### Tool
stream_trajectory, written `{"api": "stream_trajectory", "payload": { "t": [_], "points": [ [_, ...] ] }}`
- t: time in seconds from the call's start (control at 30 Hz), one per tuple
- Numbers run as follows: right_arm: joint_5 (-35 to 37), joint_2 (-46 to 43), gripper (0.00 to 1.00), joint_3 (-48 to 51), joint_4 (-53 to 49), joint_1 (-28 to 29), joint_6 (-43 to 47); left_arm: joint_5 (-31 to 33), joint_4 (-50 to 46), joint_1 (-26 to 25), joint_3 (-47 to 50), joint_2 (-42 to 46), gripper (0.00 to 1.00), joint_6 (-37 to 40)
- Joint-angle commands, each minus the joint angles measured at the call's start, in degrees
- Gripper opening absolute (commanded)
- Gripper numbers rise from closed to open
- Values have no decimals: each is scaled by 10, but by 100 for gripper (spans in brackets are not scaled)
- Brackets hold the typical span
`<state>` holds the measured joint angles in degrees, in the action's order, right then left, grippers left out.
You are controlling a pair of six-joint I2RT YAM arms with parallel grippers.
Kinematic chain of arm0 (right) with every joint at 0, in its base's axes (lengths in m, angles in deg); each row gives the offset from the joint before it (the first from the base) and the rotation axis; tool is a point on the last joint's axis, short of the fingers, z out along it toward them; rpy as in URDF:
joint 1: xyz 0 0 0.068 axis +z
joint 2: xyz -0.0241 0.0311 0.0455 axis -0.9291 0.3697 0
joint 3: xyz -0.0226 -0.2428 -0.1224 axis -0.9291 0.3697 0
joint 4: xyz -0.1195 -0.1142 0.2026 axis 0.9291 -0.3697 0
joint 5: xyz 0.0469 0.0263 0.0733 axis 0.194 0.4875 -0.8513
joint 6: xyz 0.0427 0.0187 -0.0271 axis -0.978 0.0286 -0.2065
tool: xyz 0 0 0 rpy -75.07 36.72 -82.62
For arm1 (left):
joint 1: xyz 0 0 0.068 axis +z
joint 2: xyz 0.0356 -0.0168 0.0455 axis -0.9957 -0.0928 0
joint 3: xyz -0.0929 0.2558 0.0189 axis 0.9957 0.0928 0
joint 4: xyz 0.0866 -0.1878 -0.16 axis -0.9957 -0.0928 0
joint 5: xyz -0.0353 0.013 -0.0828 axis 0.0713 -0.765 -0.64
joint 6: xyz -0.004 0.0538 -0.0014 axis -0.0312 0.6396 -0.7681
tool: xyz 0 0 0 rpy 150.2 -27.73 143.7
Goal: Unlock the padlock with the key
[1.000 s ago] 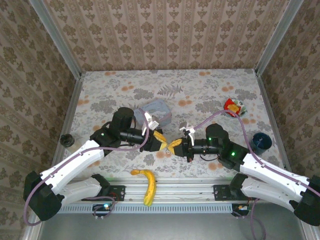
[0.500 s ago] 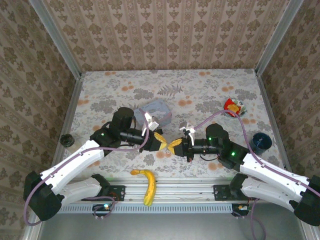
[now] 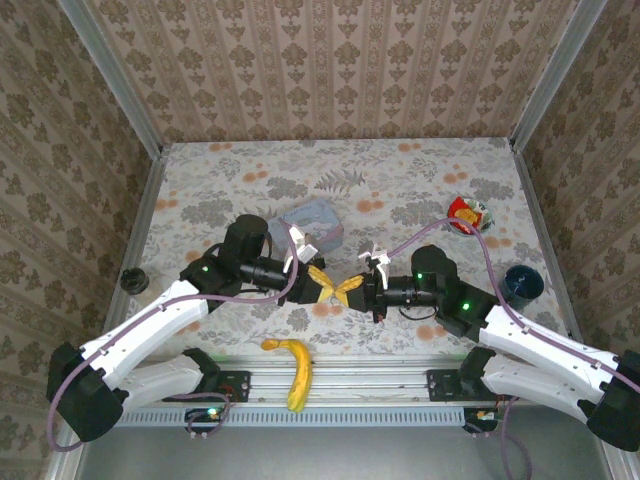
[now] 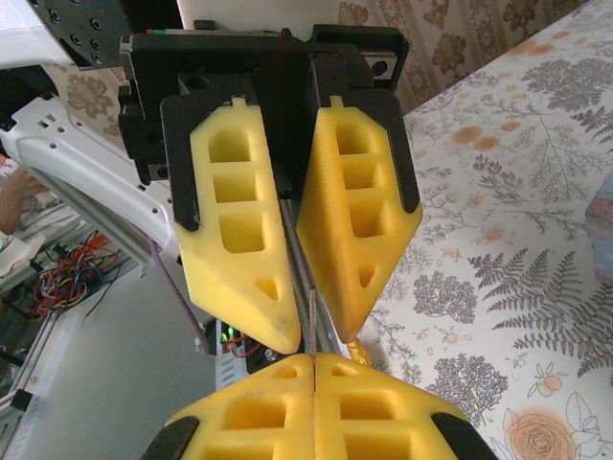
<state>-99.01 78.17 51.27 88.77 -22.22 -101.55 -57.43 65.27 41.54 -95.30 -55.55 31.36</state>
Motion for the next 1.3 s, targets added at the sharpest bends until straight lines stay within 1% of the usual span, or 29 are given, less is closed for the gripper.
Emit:
{"api": "stream_trajectory", "payload": {
  "t": [0.0, 0.13, 0.17, 0.3, 0.37, 0.43, 0.5, 0.67, 0.87, 1.0, 1.13, 1.27],
  "points": [
    [-5, -2, 0, -19, 20, -4, 1, -21, -9, -5, -2, 12, 19, 12],
    [-7, -1, 0, -20, 20, -4, 2, -20, -9, -8, -6, 12, 2, 13],
    [-7, 0, 0, -20, 20, -3, 1, -19, -10, -8, -7, 12, 0, 14],
    [-1, -3, 0, -20, 16, -4, 2, -9, -14, -8, -12, 13, 0, 14],
    [4, -4, 14, -19, 16, -4, 2, -4, -16, -8, -14, 16, 0, 15],
    [4, -4, 23, -16, 21, -4, -3, 0, -13, -7, -15, 22, 0, 15],
    [0, -1, 28, -15, 31, -5, -8, 5, -8, -7, -15, 26, 0, 11],
    [-10, 15, 29, -16, 46, -5, -16, 5, 16, -7, -13, 33, 0, -3],
    [-28, 34, 26, -19, 71, -5, -23, 8, 26, -6, -13, 32, 0, -9],
    [-28, 33, 25, -18, 70, -5, -22, 12, 34, 1, -10, 36, 0, -17],
    [-27, 29, 32, -14, 67, -5, -21, 12, 54, 11, -4, 42, 0, -34],
    [-31, 31, 33, -16, 68, -5, -22, 6, 64, 14, -4, 39, 0, -39]
  ]
}}
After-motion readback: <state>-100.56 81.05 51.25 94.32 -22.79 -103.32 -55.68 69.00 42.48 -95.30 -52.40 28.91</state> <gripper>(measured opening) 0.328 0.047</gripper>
